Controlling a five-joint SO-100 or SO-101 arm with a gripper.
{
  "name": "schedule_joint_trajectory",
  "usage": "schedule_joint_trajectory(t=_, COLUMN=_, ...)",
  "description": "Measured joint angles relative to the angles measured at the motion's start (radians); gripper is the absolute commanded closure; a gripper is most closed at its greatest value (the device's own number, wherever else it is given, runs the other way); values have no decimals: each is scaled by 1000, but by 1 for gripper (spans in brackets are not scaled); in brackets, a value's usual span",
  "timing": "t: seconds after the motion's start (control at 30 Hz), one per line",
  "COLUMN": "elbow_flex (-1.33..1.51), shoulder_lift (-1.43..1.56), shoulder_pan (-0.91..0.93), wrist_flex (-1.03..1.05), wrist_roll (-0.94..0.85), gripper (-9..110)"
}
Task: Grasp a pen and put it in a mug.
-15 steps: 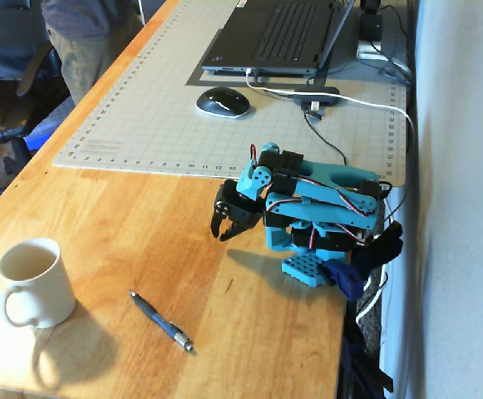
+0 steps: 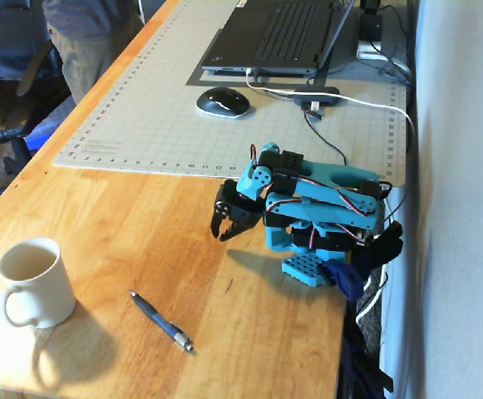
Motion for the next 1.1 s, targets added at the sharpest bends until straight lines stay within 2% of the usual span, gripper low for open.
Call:
schedule_joint_trajectory(t=0.3, elbow_flex=0, shoulder_lift=0, shoulder_pan=0, wrist_flex=0, wrist_roll=9, gripper=99)
schedule_joint_trajectory(t=0.43, elbow_flex=-49, shoulder_lift=-15, shoulder_pan=0, wrist_flex=0, wrist_roll=120, gripper=99)
schedule_joint_trajectory(t=0.63, elbow_flex=-238, shoulder_lift=-225, shoulder_pan=0, wrist_flex=0, wrist_roll=453, gripper=97)
schedule_joint_trajectory(t=0.93, elbow_flex=-543, shoulder_lift=-664, shoulder_pan=-115, wrist_flex=-109, wrist_roll=989, gripper=78)
schedule_joint_trajectory(t=1.1, elbow_flex=-690, shoulder_lift=-891, shoulder_pan=-207, wrist_flex=-170, wrist_roll=1315, gripper=72)
